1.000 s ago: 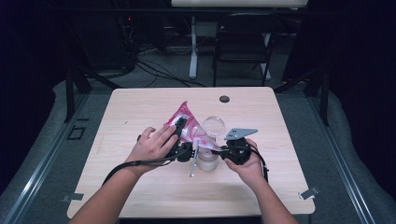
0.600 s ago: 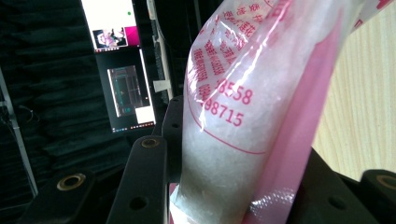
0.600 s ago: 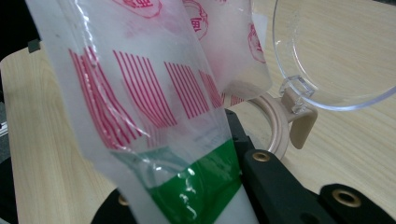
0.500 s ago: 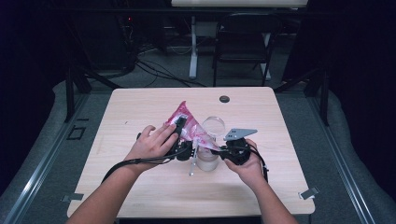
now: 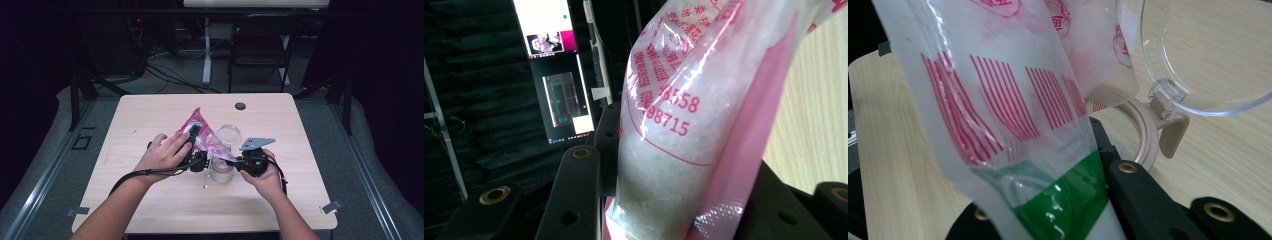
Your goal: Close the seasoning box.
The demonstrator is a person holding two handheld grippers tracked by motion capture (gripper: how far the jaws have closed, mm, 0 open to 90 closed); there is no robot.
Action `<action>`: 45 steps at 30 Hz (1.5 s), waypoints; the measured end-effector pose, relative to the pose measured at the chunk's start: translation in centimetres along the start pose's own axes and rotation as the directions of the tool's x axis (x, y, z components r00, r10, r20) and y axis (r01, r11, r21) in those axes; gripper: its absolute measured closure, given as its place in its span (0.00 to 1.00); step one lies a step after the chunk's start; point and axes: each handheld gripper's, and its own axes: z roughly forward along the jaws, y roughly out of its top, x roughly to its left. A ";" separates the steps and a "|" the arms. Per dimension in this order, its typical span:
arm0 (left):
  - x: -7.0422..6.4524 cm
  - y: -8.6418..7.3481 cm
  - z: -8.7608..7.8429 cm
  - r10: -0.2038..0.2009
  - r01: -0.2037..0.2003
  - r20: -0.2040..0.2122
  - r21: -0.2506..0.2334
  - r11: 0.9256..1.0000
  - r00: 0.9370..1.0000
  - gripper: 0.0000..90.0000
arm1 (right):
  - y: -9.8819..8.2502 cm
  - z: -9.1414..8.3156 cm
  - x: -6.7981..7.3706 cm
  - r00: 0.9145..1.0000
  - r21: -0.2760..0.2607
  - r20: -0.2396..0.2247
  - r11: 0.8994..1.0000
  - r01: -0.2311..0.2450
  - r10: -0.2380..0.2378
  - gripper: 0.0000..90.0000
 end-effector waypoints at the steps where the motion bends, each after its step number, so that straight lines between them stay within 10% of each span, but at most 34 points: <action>1: 0.0 0.0 0.0 0.001 -0.001 0.001 0.000 1.000 1.000 0.74 | 0.0 0.0 0.0 1.000 0.001 0.000 1.000 0.001 -0.001 1.00; 45: 0.1 -0.5 0.3 0.011 -0.012 0.081 0.004 1.000 0.997 0.77 | 0.1 -0.1 0.1 0.999 0.008 0.033 1.000 0.021 -0.021 1.00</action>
